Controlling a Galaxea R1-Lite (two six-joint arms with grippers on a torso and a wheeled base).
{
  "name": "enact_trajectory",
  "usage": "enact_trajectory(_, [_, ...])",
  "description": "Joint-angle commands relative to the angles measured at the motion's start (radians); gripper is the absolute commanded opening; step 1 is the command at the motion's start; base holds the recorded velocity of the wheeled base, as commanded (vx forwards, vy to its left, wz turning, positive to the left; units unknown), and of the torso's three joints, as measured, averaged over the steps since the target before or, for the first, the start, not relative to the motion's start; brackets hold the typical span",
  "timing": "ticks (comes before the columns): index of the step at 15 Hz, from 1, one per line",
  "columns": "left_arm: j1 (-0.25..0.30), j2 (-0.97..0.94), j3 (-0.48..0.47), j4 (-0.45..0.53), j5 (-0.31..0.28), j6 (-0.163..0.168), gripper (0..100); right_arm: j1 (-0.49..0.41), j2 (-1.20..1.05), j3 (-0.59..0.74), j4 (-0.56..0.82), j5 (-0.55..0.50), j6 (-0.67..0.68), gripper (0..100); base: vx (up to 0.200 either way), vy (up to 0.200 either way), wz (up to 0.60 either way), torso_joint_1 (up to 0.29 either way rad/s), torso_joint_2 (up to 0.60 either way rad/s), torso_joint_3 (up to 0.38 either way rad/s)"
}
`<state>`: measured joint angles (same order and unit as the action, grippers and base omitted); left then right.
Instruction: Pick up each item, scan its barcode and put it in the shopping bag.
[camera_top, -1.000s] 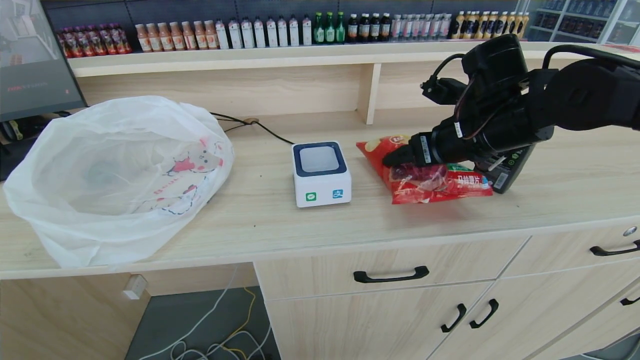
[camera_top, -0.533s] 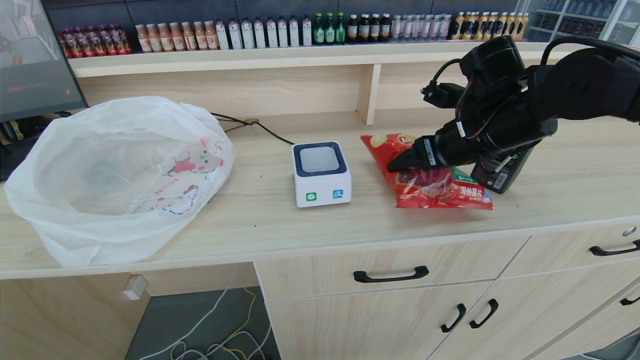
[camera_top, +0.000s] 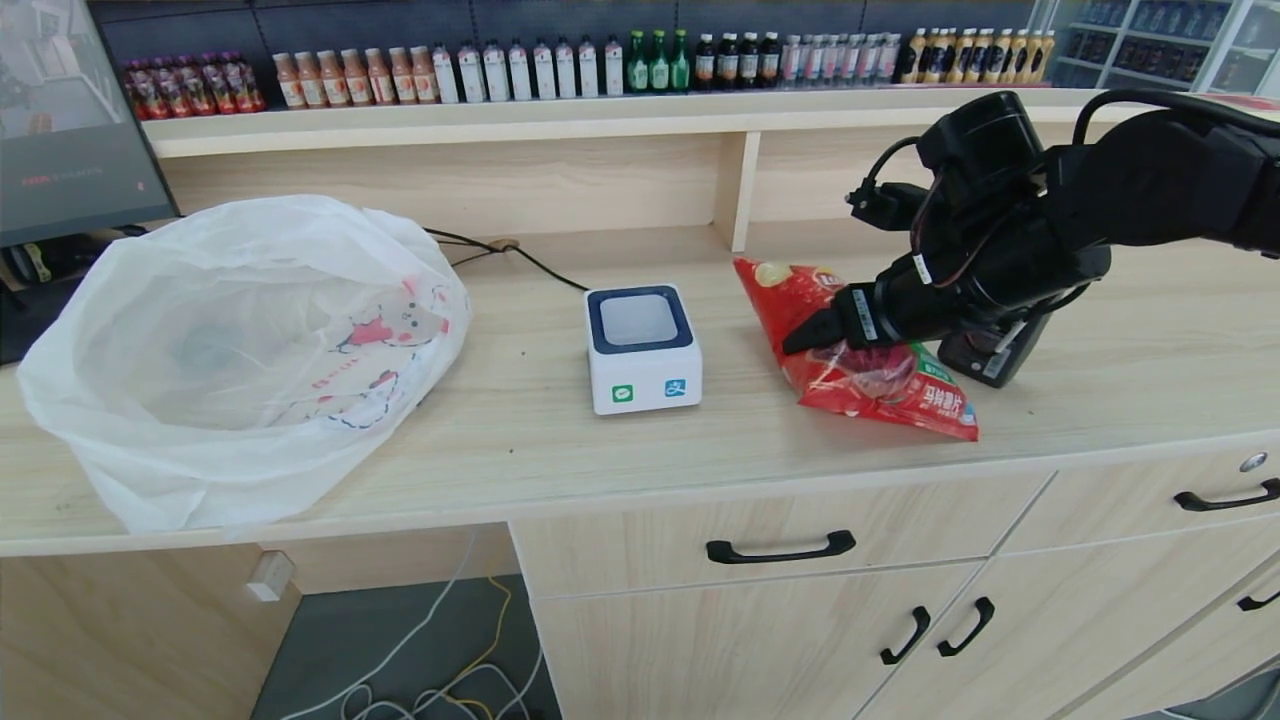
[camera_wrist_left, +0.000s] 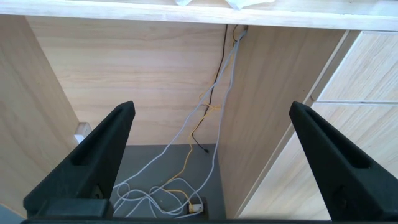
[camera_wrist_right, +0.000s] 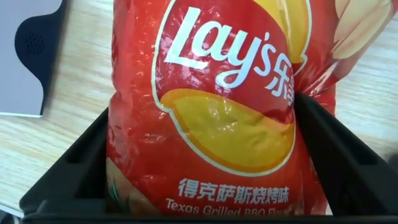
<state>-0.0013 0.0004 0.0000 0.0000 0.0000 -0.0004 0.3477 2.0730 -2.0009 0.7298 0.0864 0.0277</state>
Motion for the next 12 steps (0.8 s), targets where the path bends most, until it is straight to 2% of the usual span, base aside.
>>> enact_trajectory(1, [0.000, 0.000, 0.000, 0.000, 0.000, 0.000, 100, 0.008, 0.035, 0.001, 0.005, 0.007, 0.005, 100, 0.000, 0.000, 0.00, 0.000, 0.00, 0.000])
enact_trajectory(4, [0.000, 0.000, 0.000, 0.000, 0.000, 0.000, 100, 0.008, 0.041, 0.001, 0.002, 0.007, 0.037, 100, 0.000, 0.000, 0.00, 0.000, 0.00, 0.000])
enact_trajectory(5, [0.000, 0.000, 0.000, 0.000, 0.000, -0.001, 100, 0.007, 0.042, 0.001, -0.003, 0.009, 0.043, 0, 0.000, 0.000, 0.00, 0.000, 0.00, 0.000])
enact_trajectory(12, [0.000, 0.000, 0.000, 0.000, 0.000, 0.000, 100, 0.028, 0.007, 0.001, 0.000, 0.029, 0.055, 0, 0.000, 0.000, 0.00, 0.000, 0.00, 0.000])
